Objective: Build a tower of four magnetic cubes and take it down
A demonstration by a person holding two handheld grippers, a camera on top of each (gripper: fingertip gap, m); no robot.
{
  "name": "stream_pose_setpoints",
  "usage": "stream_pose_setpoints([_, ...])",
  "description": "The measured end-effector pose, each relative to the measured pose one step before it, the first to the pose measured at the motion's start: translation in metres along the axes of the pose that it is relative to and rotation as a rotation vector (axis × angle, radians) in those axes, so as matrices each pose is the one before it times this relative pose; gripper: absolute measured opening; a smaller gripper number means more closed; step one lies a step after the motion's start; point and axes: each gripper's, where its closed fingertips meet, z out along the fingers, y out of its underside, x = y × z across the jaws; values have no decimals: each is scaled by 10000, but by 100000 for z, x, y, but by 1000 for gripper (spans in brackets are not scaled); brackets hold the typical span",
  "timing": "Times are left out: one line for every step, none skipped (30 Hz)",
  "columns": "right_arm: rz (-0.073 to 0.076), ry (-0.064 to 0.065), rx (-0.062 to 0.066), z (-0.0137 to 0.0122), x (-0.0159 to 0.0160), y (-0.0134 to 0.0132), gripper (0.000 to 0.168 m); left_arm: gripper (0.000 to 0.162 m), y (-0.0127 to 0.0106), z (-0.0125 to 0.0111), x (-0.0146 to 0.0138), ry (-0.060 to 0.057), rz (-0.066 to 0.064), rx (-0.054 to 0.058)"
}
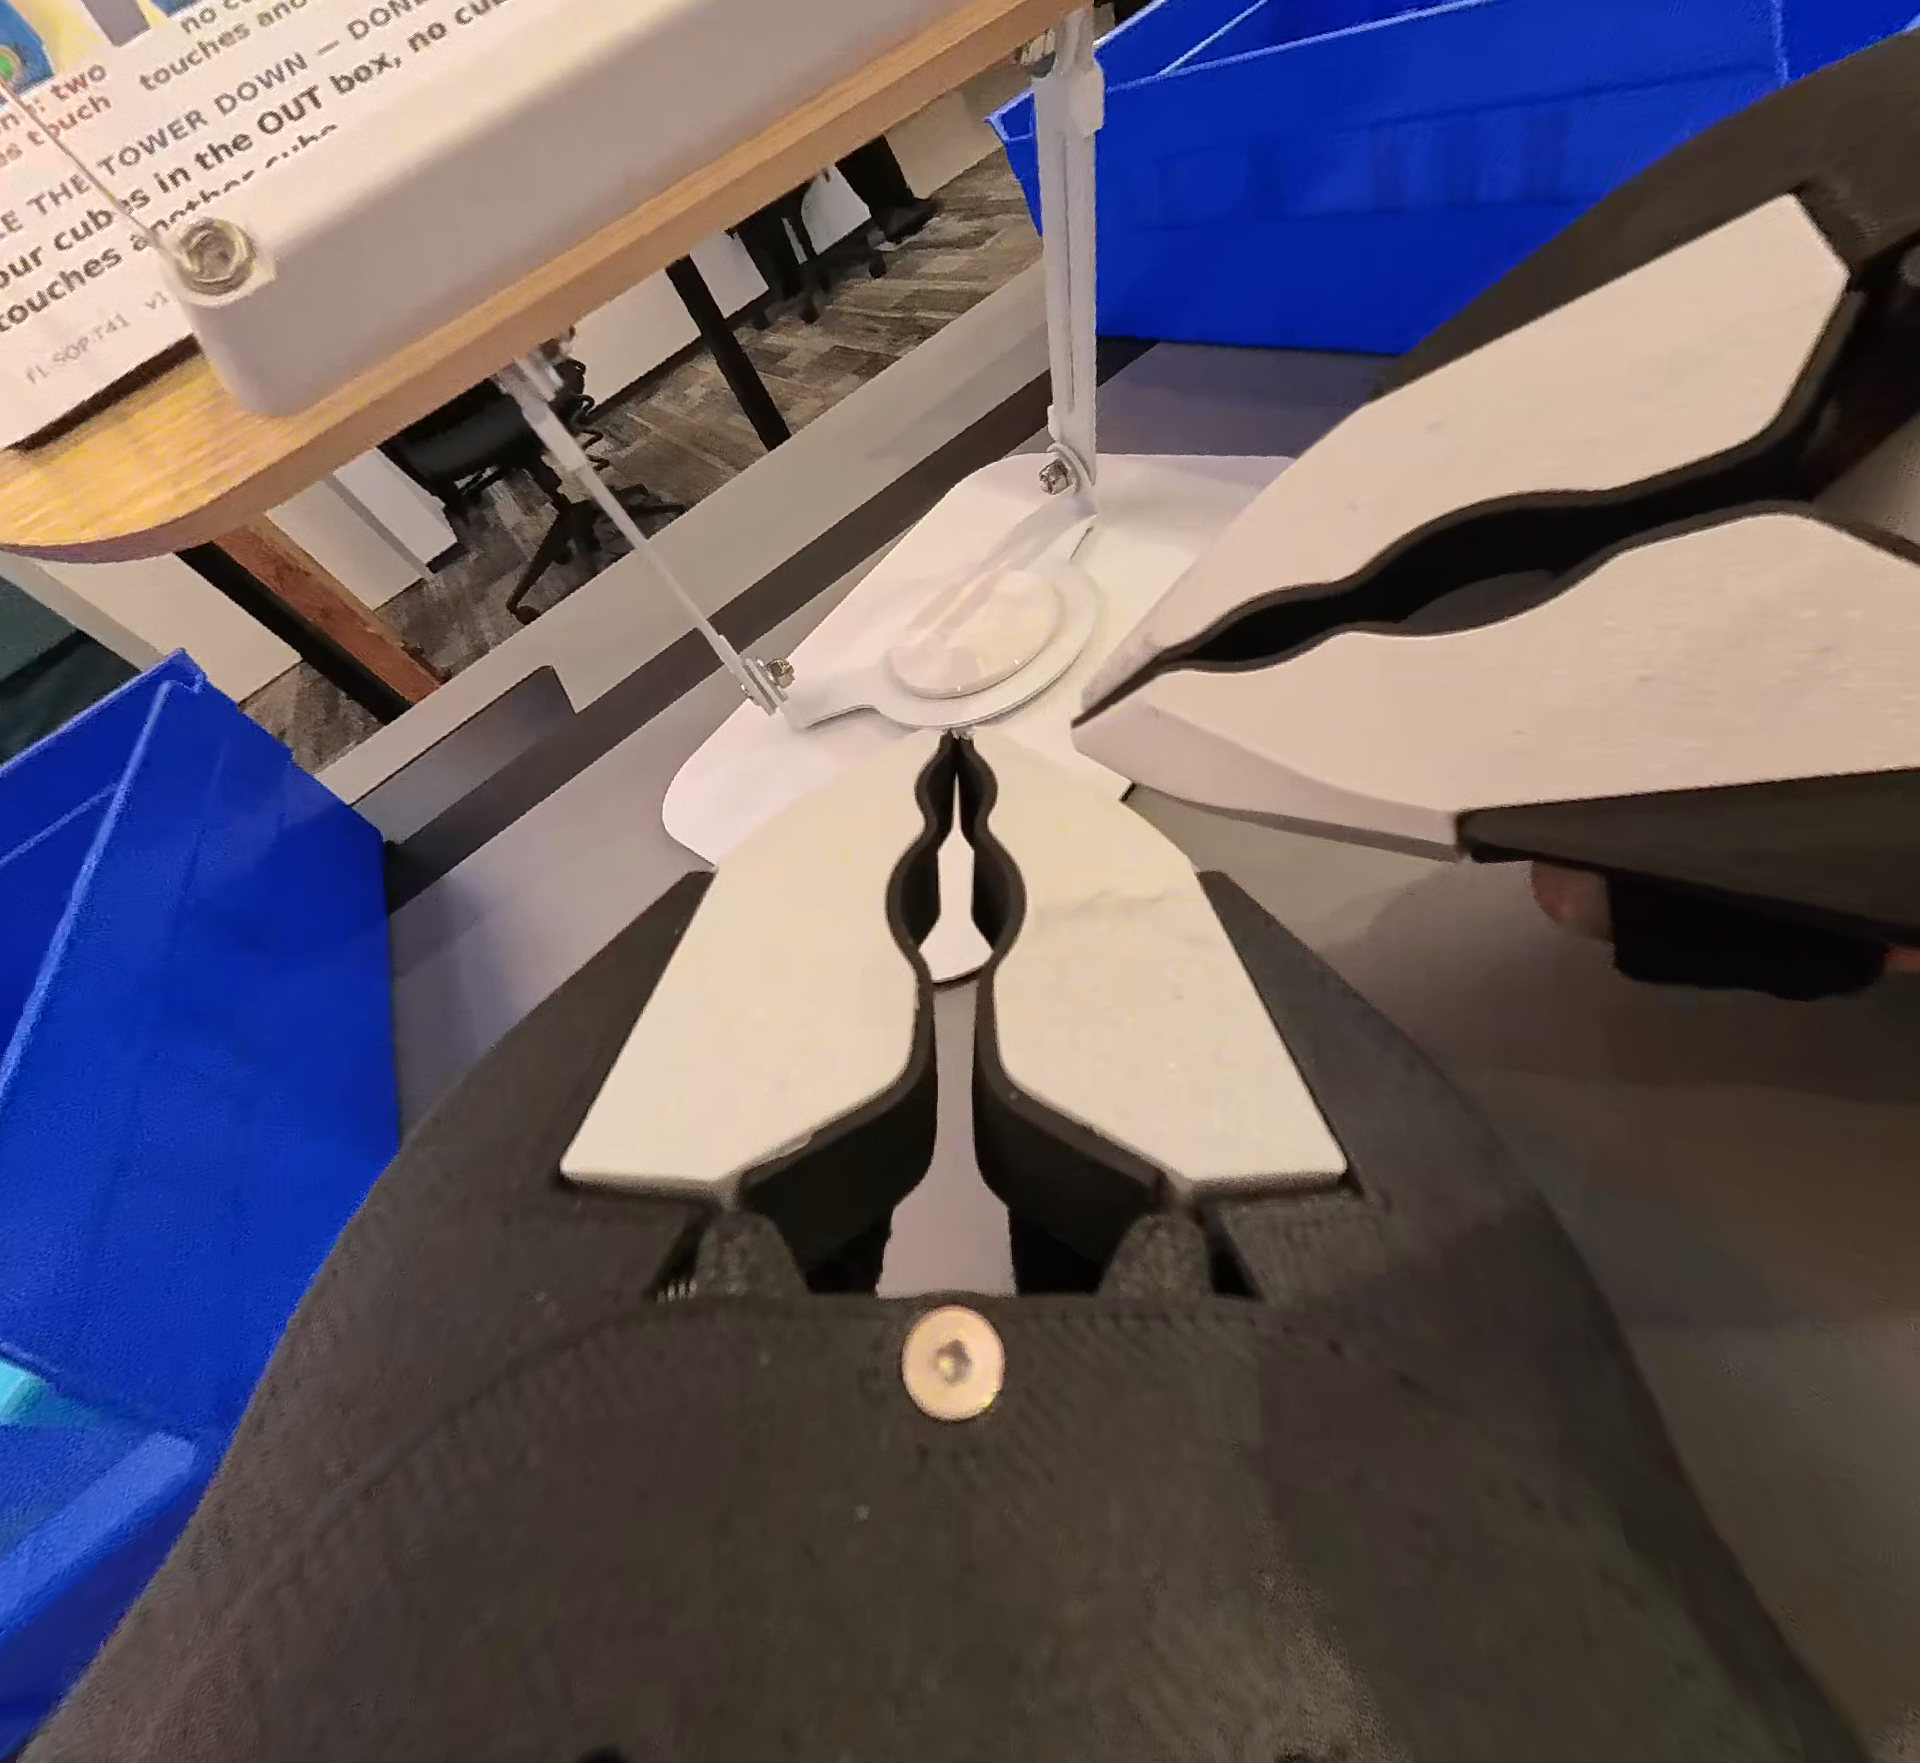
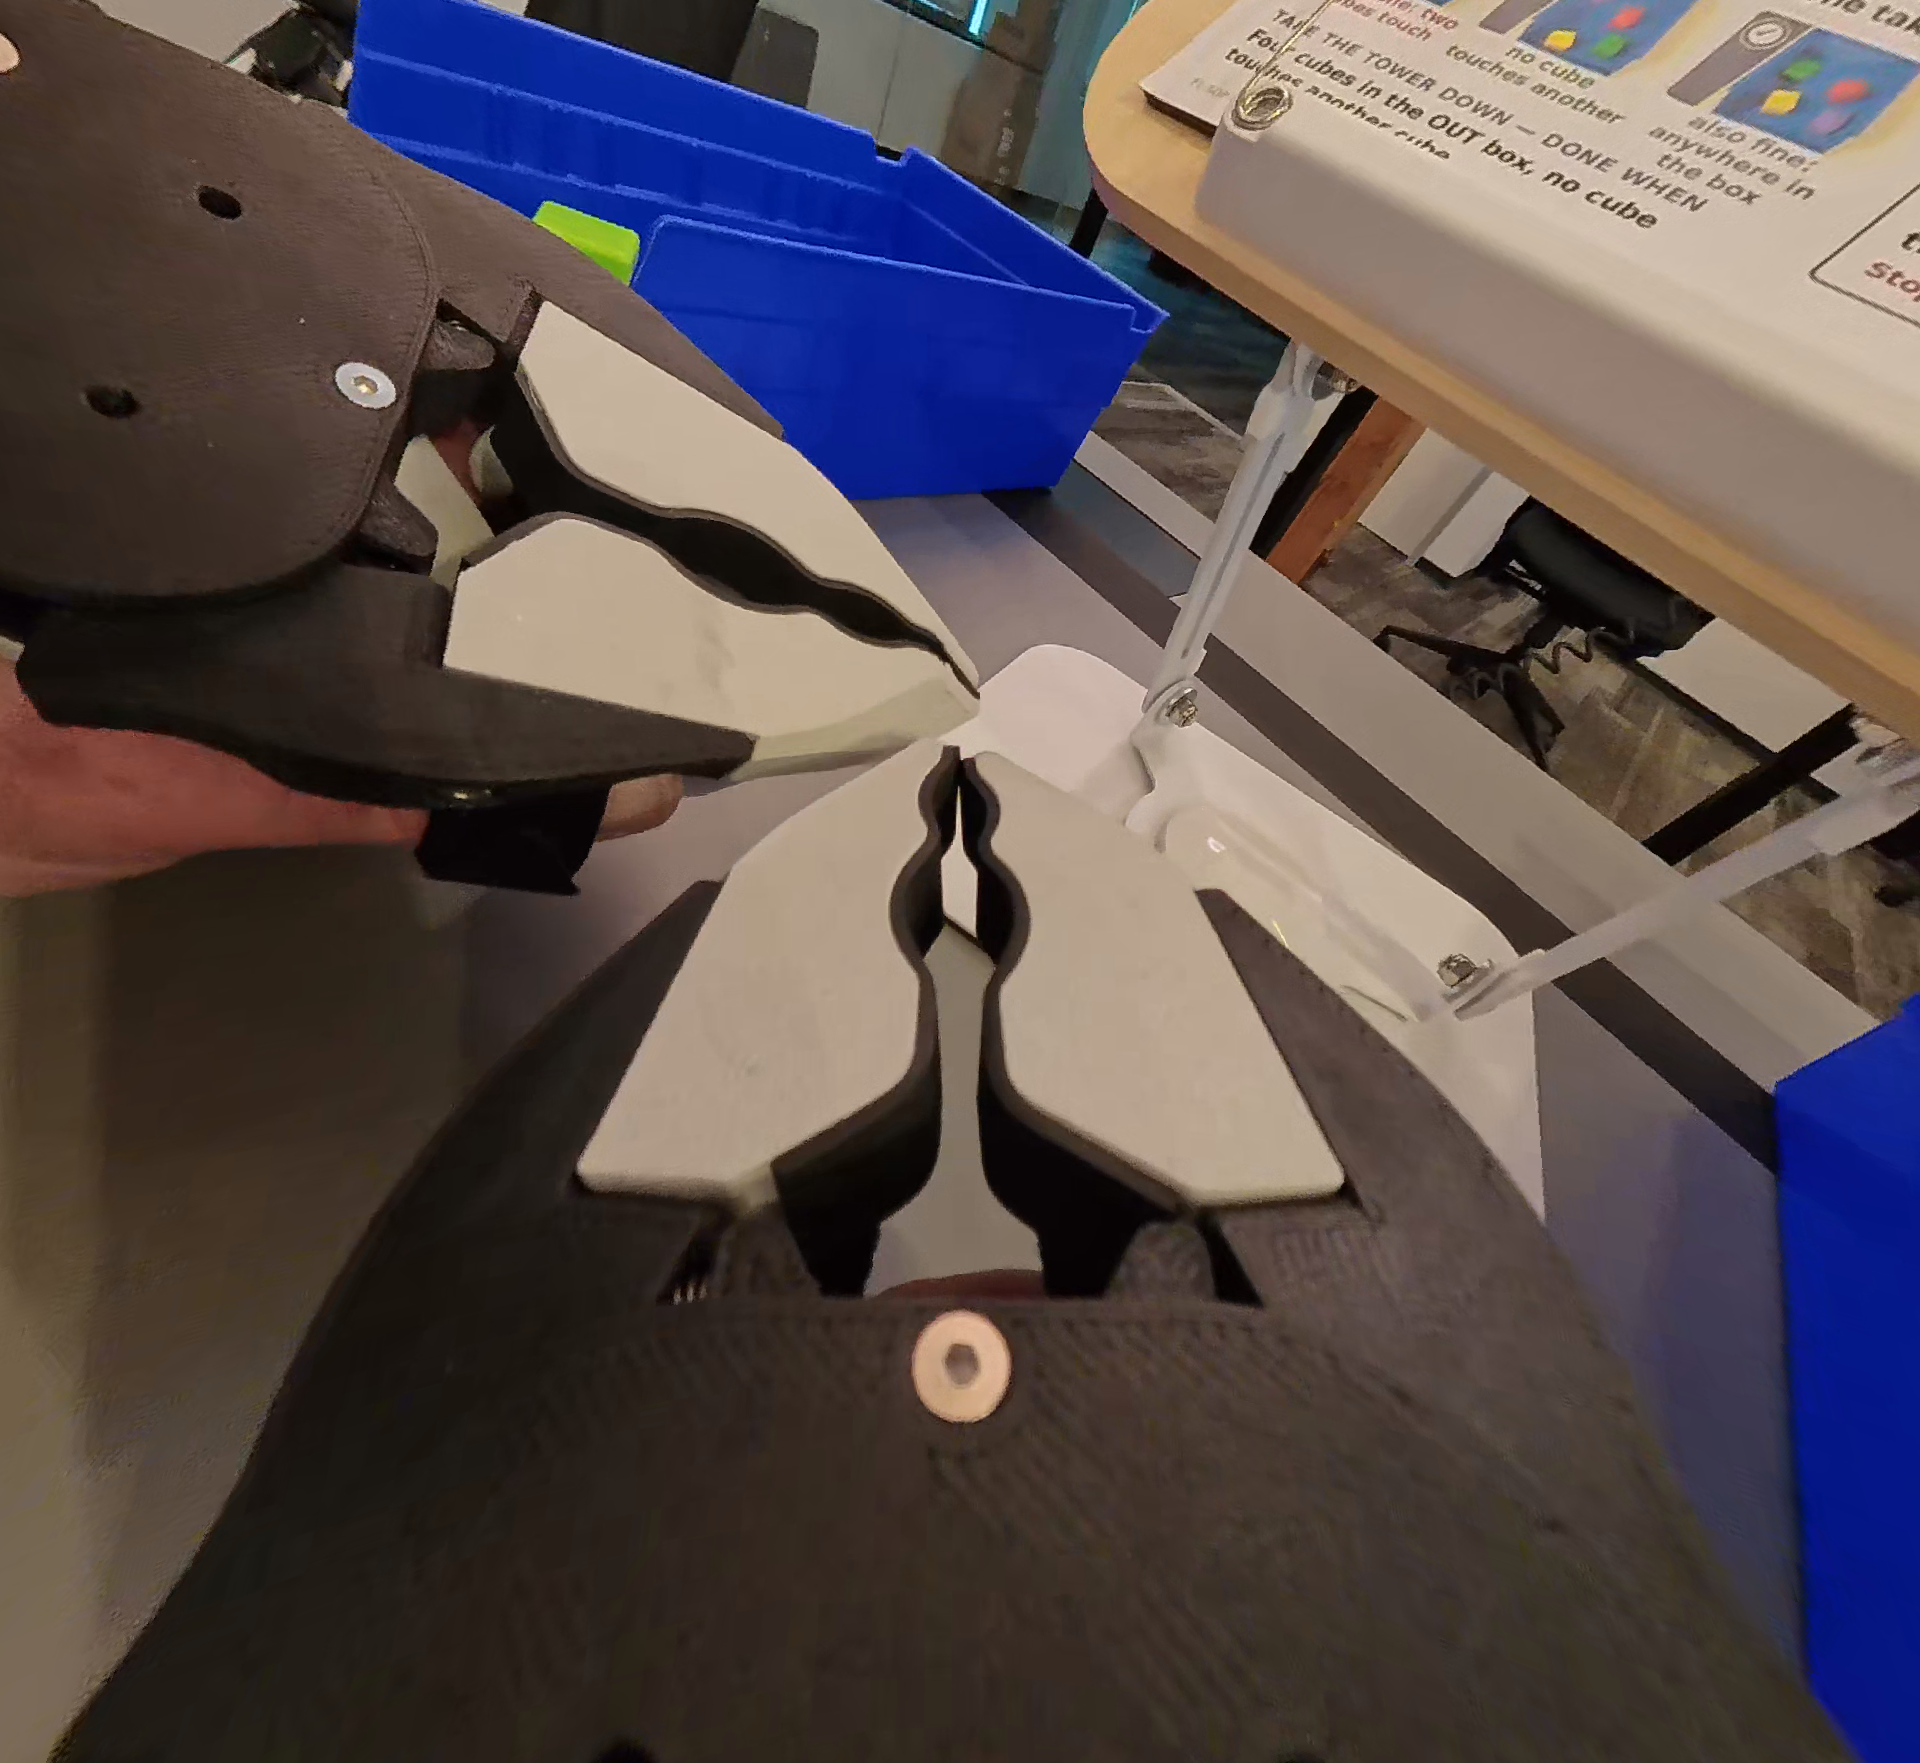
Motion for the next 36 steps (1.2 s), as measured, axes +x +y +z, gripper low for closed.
stream_pose_setpoints([-15,-18,-25,-36,-25,53,0,0,4,-13,-77,3,-67,7])
stream_pose_setpoints([-68,-21,-39,-33,-70,72,0,0,45,16,-50,9,-33,-14])
stream_pose_setpoints([-81,-18,-20,-48,-69,47,0,0,3,5,-36,8,-19,-2])
stream_pose_setpoints([-58,-25,8,-32,-87,-8,0,0,-43,-22,37,25,0,33])
stream_pose_setpoints([-37,-30,8,-19,-91,-15,0,0,-68,-14,100,44,19,45])
stream_pose_setpoints([-37,-14,-12,-2,-62,19,0,0,-13,-9,90,24,37,3])
stream_pose_setpoints([-29,39,-50,14,14,62,0,0,33,24,61,-3,48,-32])
stream_pose_setpoints([-7,71,-93,29,75,134,0,0,24,8,53,-1,45,-25])
stream_pose_setpoints([4,8,-51,32,18,77,0,0,6,1,53,6,23,-8])
stream_pose_setpoints([19,-4,24,-24,29,-24,0,0,-11,4,49,22,0,2])
stream_pose_setpoints([29,30,11,-18,79,-5,1,0,-4,0,12,13,-16,0])
stream_pose_setpoints([40,37,-31,7,107,59,0,0,4,-1,-35,-7,-29,-6])
stream_pose_setpoints([64,31,-21,-1,117,41,0,0,37,19,-113,-49,-48,-27])
stream_pose_setpoints([70,44,1,-1,134,7,0,0,26,6,-60,-13,-49,-16])
stream_pose_setpoints([49,5,-1,-8,59,16,1,0,1,0,-32,9,-43,6])
stream_pose_setpoints([19,-20,2,-3,-3,2,1,0,-10,-10,-21,20,-36,7])
stream_pose_setpoints([-6,-7,5,-4,-10,-8,1,0,-2,1,-9,10,-21,5])
stream_pose_setpoints([-29,-19,1,-8,-57,2,1,0,10,-1,6,12,-5,-5])
stream_pose_setpoints([-44,-23,-8,6,-76,10,2,0,10,19,43,22,8,-11])
stream_pose_setpoints([-50,-25,-9,12,-81,7,2,0,3,7,58,34,24,-5])
stream_pose_setpoints([-49,-24,-6,14,-80,2,2,0,-2,-7,65,27,32,5])
stream_pose_setpoints([-45,-23,-7,7,-75,8,3,0,-11,1,88,40,33,8])
stream_pose_setpoints([-37,-17,-4,4,-66,7,3,0,-24,-5,55,31,25,11])
stream_pose_setpoints([-32,-25,-2,4,-63,2,3,0,4,6,75,39,23,1])
stream_pose_setpoints([-28,-22,-10,20,-56,8,3,0,6,6,53,30,23,-8])
stream_pose_setpoints([-33,-27,-10,15,-69,16,4,0,5,-9,6,-7,11,-1])
stream_pose_setpoints([-31,-4,-1,-2,-43,-2,4,0,-1,3,31,17,11,4])
stream_pose_setpoints([-12,48,-14,5,54,18,4,0,4,1,14,9,7,-6])
stream_pose_setpoints([8,77,-43,21,109,60,4,0,6,8,-43,-37,-6,-8])
stream_pose_setpoints([15,26,-31,14,71,63,5,0,25,11,-40,-22,-9,-19])
stream_pose_setpoints([36,-7,3,0,45,9,5,0,11,21,12,17,-2,-11])
stream_pose_setpoints([45,20,-4,1,84,10,6,0,7,-7,-26,-18,-6,-2])
stream_pose_setpoints([27,59,-29,7,115,56,6,0,15,-6,-107,-73,-26,-11])
stream_pose_setpoints([12,52,-29,19,104,47,6,0,41,23,-72,-39,-30,-27])
stream_pose_setpoints([14,45,-16,19,74,24,7,0,27,18,-133,-70,-39,-24])
stream_pose_setpoints([9,69,-19,17,91,32,7,0,13,-4,-130,-74,-46,-7])
